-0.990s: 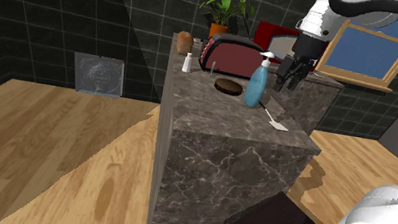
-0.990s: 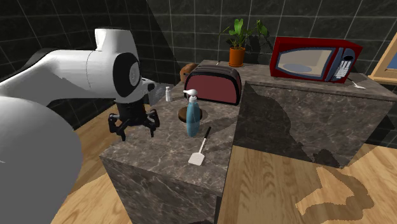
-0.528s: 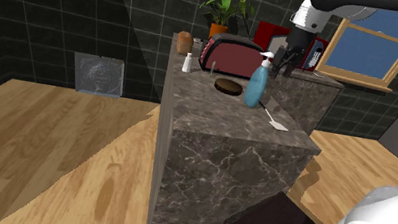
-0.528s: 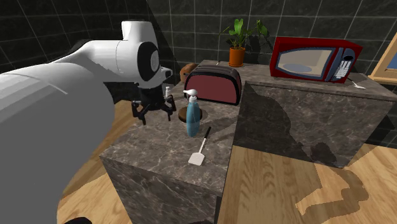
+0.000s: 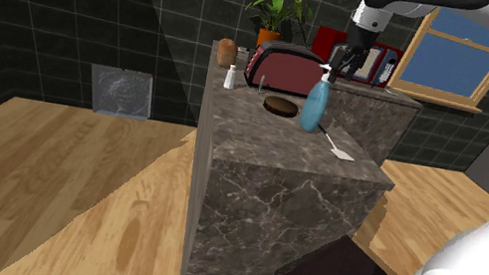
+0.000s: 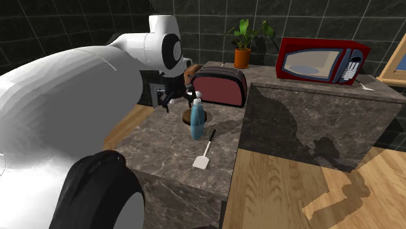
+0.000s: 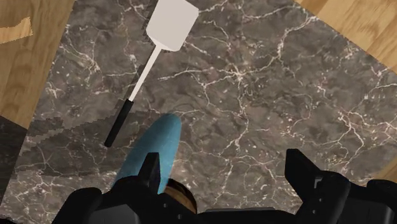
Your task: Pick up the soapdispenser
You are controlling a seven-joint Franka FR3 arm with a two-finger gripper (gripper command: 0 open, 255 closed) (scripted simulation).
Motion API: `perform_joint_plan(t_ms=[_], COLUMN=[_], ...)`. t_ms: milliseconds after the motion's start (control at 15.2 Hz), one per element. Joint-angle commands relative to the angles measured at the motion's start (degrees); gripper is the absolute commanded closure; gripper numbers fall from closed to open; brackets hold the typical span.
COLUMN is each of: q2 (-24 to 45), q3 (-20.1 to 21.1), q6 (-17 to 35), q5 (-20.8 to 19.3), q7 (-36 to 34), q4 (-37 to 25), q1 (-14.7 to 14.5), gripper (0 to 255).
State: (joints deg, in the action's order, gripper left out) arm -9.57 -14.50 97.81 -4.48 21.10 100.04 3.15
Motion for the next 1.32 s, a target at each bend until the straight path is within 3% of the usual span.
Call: perform_joint_plan(t_ms=[0,594,1056,1188,1254], q2=[3.8,23.5,20.7,20.7,20.8], q3=[-1.0,-4.3,-4.1,-4.1,-4.1], q6=[0.0,-4.3,2.8,2.8,2.7], q5=[0.3,5.0,3.9,3.9,3.9], q7=[1.7,8.8,8.0,8.0,8.0], q4=[-4.4,-31.0,-21.2,-21.2,-21.4], q1=[0.5,5.0,4.1,4.1,4.2], gripper=[0,0,0,0,255])
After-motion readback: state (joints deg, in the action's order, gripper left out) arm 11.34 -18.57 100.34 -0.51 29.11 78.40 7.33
